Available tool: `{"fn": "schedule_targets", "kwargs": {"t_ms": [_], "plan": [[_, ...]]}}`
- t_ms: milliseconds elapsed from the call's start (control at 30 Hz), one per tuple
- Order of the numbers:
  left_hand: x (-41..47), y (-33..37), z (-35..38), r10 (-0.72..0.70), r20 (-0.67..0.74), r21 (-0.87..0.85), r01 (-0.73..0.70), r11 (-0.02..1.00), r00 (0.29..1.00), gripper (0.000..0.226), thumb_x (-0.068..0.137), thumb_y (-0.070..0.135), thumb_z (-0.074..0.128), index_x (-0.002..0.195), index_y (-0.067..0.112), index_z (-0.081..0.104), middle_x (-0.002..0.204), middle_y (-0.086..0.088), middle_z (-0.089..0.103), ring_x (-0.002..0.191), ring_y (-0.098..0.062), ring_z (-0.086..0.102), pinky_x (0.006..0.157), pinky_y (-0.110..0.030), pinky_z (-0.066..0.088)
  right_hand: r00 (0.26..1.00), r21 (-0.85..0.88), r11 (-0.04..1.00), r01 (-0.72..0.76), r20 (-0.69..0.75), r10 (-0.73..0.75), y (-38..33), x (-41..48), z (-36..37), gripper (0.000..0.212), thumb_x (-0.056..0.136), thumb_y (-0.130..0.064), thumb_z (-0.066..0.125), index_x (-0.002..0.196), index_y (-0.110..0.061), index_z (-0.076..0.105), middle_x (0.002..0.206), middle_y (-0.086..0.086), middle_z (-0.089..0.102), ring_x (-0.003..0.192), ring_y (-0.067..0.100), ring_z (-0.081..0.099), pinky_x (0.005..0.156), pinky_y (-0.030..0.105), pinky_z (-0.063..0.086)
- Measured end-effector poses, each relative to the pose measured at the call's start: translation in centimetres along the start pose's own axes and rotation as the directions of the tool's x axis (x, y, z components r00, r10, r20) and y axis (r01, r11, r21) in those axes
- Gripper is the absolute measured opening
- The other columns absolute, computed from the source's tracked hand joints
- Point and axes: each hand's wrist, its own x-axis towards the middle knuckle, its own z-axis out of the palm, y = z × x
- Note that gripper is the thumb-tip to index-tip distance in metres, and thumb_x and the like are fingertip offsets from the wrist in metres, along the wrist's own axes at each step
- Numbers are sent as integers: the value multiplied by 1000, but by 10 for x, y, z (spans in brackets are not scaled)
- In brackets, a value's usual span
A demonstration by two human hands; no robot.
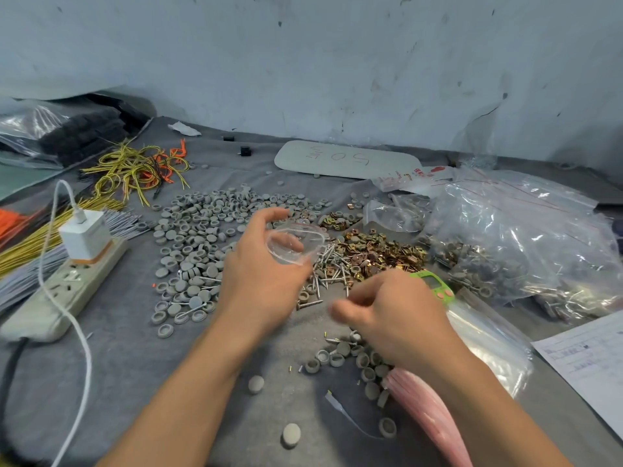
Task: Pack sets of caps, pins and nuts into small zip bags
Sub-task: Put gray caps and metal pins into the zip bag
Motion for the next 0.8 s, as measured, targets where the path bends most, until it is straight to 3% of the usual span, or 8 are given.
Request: {"fn": "schedule_targets", "kwargs": {"t_ms": [67, 167, 267, 367, 533, 633, 800], "plan": [[1, -1, -1, -10, -4, 15, 10, 1000, 1000, 63, 79, 21, 85, 120, 52, 48, 92, 20, 70, 56, -4, 67, 55, -27, 51, 982, -145, 989, 37, 188, -9, -3, -6, 5, 26, 75, -58, 76, 82, -34, 76, 71, -18, 72, 65, -2, 64, 63, 26, 53], [0, -1, -1, -12, -7, 36, 12, 999, 1000, 64, 79, 22, 85, 120, 53, 46, 93, 20, 71, 57, -5, 68, 58, -35, 57, 966, -223, 970, 92, 256, -33, -7, -9, 13, 21, 77, -47, 77, 93, -33, 73, 87, -14, 73, 83, 11, 67, 72, 30, 56], [1, -1, 1, -20, -2, 43, 20, 999, 1000, 64, 79, 20, 83, 120, 52, 46, 92, 21, 71, 57, -8, 68, 62, -39, 58, 973, -222, 969, 104, 224, -53, -8, -9, 16, 9, 82, -37, 74, 85, -28, 74, 81, -8, 74, 81, 18, 69, 72, 31, 57], [0, -1, 2, -11, 10, 50, 10, 999, 1000, 64, 78, 18, 82, 119, 53, 46, 91, 25, 69, 51, -8, 64, 60, -37, 56, 979, -250, 964, 88, 199, -38, -7, -8, 17, 11, 88, -32, 68, 78, -27, 69, 76, -4, 72, 77, 22, 69, 69, 31, 55], [1, 0, 1, -17, 35, 43, 16, 999, 999, 63, 80, 18, 81, 115, 56, 44, 95, 38, 62, 53, -7, 65, 60, -39, 56, 991, -216, 974, 71, 130, -44, -4, -3, 13, 10, 91, -34, 67, 84, -29, 73, 81, -8, 73, 79, 20, 67, 69, 31, 53], [0, 1, 1, -12, 40, 35, 10, 999, 999, 62, 80, 19, 81, 117, 54, 45, 96, 39, 62, 51, -3, 62, 55, -30, 49, 977, -205, 976, 66, 213, -22, 0, -2, 9, 2, 82, -31, 74, 83, -30, 72, 83, -10, 73, 80, 16, 68, 73, 33, 59], [-1, 0, 1, -2, 42, 32, 1, 999, 999, 62, 80, 19, 81, 118, 52, 46, 95, 37, 62, 49, -3, 61, 55, -28, 47, 961, -230, 969, 87, 277, -21, 1, -2, 10, 17, 79, -15, 67, 83, -31, 68, 87, -7, 72, 83, 20, 69, 74, 34, 59]]}}
